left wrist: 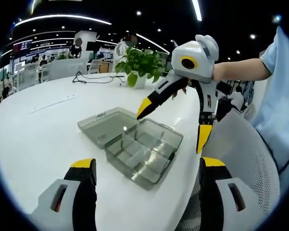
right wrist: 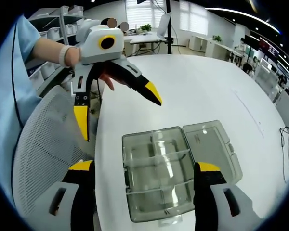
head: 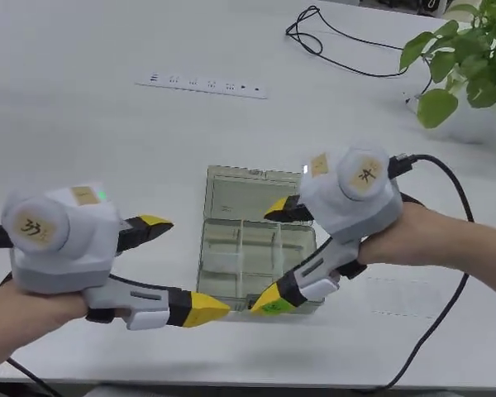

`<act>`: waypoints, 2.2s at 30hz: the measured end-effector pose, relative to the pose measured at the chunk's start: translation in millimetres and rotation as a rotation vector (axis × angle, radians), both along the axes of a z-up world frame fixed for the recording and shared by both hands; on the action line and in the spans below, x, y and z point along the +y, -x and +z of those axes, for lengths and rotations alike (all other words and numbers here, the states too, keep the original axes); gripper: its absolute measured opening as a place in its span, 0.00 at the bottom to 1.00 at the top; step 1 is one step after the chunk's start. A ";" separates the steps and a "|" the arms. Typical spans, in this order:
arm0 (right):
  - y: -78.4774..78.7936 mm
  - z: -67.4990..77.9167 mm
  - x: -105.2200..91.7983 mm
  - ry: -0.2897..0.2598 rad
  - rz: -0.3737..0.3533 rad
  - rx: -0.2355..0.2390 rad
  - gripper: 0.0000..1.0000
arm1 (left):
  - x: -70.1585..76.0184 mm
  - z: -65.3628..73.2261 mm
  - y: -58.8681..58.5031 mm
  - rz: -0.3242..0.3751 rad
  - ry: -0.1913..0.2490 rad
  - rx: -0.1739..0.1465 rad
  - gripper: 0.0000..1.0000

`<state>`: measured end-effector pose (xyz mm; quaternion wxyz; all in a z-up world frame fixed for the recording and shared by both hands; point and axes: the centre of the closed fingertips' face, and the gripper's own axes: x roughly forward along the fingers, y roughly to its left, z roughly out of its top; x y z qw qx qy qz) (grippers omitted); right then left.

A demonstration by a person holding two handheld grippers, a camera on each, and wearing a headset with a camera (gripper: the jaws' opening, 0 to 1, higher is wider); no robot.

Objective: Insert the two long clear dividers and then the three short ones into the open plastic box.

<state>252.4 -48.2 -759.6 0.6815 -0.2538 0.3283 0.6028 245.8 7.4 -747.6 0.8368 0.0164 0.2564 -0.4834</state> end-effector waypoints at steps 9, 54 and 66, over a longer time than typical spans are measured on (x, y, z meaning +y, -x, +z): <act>3.2 1.0 -36.7 -0.011 -0.051 -0.014 0.87 | -2.9 4.0 1.4 0.022 0.003 0.001 0.89; 8.0 -83.7 -193.0 0.425 0.091 -0.029 0.43 | 5.3 0.3 19.8 0.079 -0.023 0.010 0.89; 4.5 -80.7 -193.0 0.438 0.119 -0.025 0.33 | 12.3 -3.8 22.0 0.075 -0.036 0.023 0.88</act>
